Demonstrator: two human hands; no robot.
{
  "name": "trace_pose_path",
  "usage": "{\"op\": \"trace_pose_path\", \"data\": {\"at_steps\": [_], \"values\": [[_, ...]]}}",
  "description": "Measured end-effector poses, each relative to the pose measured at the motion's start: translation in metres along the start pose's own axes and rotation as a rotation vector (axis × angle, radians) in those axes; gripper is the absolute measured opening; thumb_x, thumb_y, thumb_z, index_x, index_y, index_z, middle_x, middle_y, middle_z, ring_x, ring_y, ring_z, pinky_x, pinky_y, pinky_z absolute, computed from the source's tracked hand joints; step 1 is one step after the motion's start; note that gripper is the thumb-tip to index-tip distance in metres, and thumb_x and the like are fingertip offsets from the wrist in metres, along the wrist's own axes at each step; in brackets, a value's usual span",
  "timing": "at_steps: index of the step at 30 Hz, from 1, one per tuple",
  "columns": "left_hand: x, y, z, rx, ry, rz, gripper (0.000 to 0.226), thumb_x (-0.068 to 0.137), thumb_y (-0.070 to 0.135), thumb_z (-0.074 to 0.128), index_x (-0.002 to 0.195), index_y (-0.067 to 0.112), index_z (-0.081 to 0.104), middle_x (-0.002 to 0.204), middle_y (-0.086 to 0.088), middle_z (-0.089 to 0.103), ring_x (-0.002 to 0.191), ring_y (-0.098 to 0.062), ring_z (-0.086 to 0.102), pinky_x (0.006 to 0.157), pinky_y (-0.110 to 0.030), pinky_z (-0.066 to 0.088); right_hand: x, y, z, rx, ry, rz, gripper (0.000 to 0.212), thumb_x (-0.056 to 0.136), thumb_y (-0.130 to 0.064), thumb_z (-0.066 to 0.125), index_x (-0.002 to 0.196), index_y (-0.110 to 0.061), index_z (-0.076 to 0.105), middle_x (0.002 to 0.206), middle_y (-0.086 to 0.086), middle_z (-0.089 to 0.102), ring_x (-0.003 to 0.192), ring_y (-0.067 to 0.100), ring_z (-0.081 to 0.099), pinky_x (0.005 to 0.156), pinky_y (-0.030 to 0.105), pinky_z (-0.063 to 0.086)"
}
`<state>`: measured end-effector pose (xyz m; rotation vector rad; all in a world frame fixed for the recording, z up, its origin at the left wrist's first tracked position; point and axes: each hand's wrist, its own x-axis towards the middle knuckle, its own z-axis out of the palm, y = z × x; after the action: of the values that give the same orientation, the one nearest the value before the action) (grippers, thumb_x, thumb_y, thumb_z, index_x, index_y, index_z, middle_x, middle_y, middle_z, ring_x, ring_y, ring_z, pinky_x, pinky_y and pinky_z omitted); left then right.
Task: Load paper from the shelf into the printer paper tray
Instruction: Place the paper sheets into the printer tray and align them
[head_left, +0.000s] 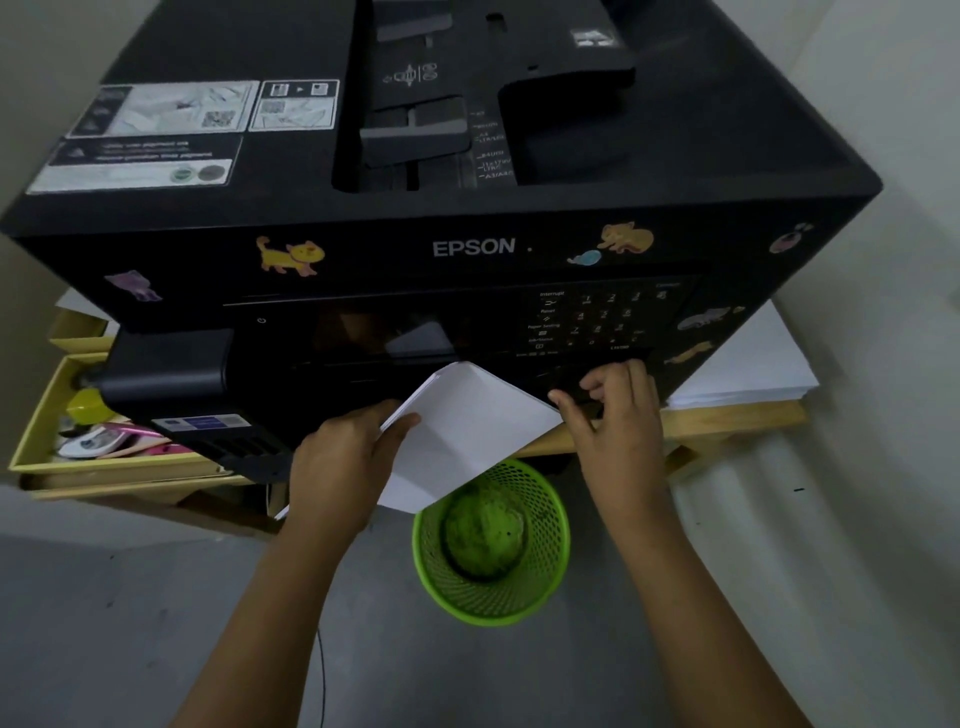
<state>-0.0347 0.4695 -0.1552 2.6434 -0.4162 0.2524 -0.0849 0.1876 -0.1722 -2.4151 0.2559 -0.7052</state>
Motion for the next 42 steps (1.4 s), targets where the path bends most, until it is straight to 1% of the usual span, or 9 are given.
{"op": "trace_pose_path", "data": {"at_steps": [8, 12, 18, 22, 26, 30, 33, 37, 42], "values": [[-0.020, 0.002, -0.010, -0.037, -0.047, -0.027, 0.028, 0.096, 0.039, 0.072, 0.113, 0.017, 0.078, 0.071, -0.010, 0.073, 0.061, -0.036, 0.069, 0.050, -0.031, 0.043, -0.011, -0.007, 0.001, 0.143, 0.010, 0.113, 0.026, 0.096, -0.021, 0.080, 0.110, -0.015, 0.059, 0.113, -0.002, 0.057, 0.102, 0.016, 0.061, 0.084, 0.033, 0.057], [-0.042, -0.006, -0.010, -0.003, -0.069, -0.102, 0.038, 0.097, 0.048, 0.065, 0.098, 0.012, 0.076, 0.064, -0.008, 0.069, 0.055, -0.032, 0.067, 0.047, -0.031, 0.045, -0.030, -0.002, 0.012, 0.283, -0.032, 0.275, 0.024, 0.097, -0.024, 0.080, 0.113, -0.019, 0.063, 0.112, -0.004, 0.066, 0.103, 0.009, 0.065, 0.087, 0.017, 0.053], [-0.073, -0.015, -0.013, 0.006, -0.115, -0.203, 0.039, 0.095, 0.044, 0.069, 0.102, 0.006, 0.076, 0.069, -0.010, 0.073, 0.056, -0.030, 0.068, 0.049, -0.038, 0.057, -0.059, -0.011, 0.031, 0.557, -0.063, 0.638, 0.012, 0.099, -0.021, 0.077, 0.110, -0.018, 0.072, 0.103, -0.006, 0.076, 0.092, -0.004, 0.070, 0.080, 0.020, 0.057], [-0.087, -0.020, -0.021, 0.017, -0.171, -0.275, 0.043, 0.097, 0.050, 0.062, 0.119, 0.014, 0.075, 0.074, -0.003, 0.073, 0.058, -0.020, 0.068, 0.053, -0.039, 0.061, -0.068, -0.019, 0.048, 0.900, -0.080, 0.922, 0.022, 0.097, -0.019, 0.080, 0.117, -0.012, 0.076, 0.110, 0.010, 0.081, 0.105, 0.021, 0.079, 0.097, 0.037, 0.063], [-0.094, -0.023, -0.034, -0.009, -0.191, -0.314, 0.042, 0.098, 0.044, 0.066, 0.124, 0.013, 0.074, 0.072, -0.002, 0.068, 0.060, -0.022, 0.067, 0.055, -0.039, 0.061, -0.061, -0.041, 0.059, 1.200, -0.056, 1.058, 0.030, 0.097, -0.009, 0.078, 0.124, 0.004, 0.072, 0.115, 0.021, 0.080, 0.111, 0.029, 0.079, 0.100, 0.035, 0.063], [-0.095, -0.023, -0.044, -0.004, -0.212, -0.327, 0.040, 0.098, 0.042, 0.066, 0.120, 0.009, 0.074, 0.073, -0.003, 0.064, 0.060, -0.021, 0.063, 0.054, -0.033, 0.055, -0.049, -0.057, 0.071, 1.445, 0.012, 1.210, 0.039, 0.096, -0.009, 0.078, 0.131, 0.004, 0.069, 0.128, 0.023, 0.075, 0.119, 0.031, 0.075, 0.104, 0.038, 0.060], [-0.095, -0.022, -0.050, -0.012, -0.222, -0.335, 0.039, 0.099, 0.040, 0.066, 0.123, 0.009, 0.073, 0.074, 0.001, 0.059, 0.059, -0.018, 0.059, 0.052, -0.027, 0.048, -0.045, -0.068, 0.082, 1.515, 0.116, 1.284, 0.039, 0.098, -0.006, 0.074, 0.134, 0.007, 0.066, 0.126, 0.019, 0.072, 0.121, 0.032, 0.072, 0.104, 0.038, 0.061], [-0.092, -0.023, -0.053, -0.010, -0.240, -0.370, 0.041, 0.099, 0.045, 0.064, 0.120, 0.010, 0.072, 0.073, 0.002, 0.058, 0.067, -0.025, 0.068, 0.063, -0.040, 0.062, -0.041, -0.077, 0.091, 1.487, 0.207, 1.300, 0.029, 0.098, -0.002, 0.074, 0.125, 0.001, 0.065, 0.110, 0.012, 0.074, 0.116, 0.030, 0.073, 0.087, 0.031, 0.066], [-0.091, -0.025, -0.054, 0.004, -0.254, -0.422, 0.046, 0.098, 0.050, 0.062, 0.118, 0.009, 0.073, 0.064, 0.010, 0.047, 0.064, -0.022, 0.067, 0.062, -0.040, 0.062, -0.042, -0.079, 0.095, 1.497, 0.198, 1.297, 0.045, 0.097, -0.014, 0.078, 0.136, 0.000, 0.060, 0.127, 0.015, 0.068, 0.114, 0.026, 0.069, 0.105, 0.038, 0.058]]}}
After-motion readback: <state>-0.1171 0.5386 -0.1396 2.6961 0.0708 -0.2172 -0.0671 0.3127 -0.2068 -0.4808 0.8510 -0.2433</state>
